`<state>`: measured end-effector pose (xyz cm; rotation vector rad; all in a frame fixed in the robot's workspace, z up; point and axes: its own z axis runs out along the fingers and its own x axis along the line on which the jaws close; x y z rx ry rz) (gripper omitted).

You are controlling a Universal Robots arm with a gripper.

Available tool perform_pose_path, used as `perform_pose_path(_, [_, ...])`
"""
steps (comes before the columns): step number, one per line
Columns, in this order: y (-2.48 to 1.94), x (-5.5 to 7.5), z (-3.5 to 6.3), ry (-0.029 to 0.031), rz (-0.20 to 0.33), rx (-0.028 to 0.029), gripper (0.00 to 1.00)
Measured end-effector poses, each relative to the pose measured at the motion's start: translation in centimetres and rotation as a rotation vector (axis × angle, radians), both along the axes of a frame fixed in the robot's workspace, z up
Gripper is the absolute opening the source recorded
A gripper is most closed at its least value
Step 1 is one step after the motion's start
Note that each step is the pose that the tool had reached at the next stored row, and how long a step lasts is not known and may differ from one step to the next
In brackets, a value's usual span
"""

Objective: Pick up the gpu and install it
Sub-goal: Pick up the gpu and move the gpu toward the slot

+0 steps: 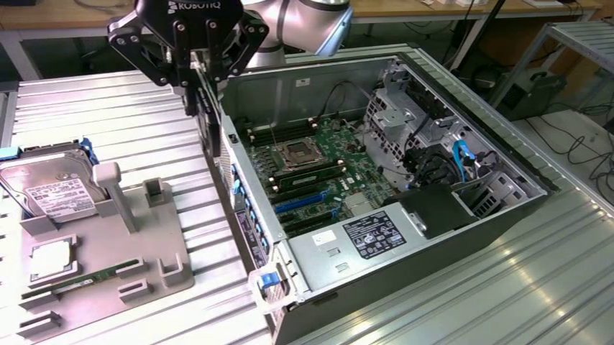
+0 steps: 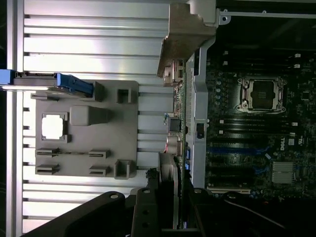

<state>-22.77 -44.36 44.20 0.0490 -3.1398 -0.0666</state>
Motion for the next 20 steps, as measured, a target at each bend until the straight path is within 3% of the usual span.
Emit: perform_pose_path(20, [0.00,2.4,-0.02,0.0000,0.000,-0.0001,0.27])
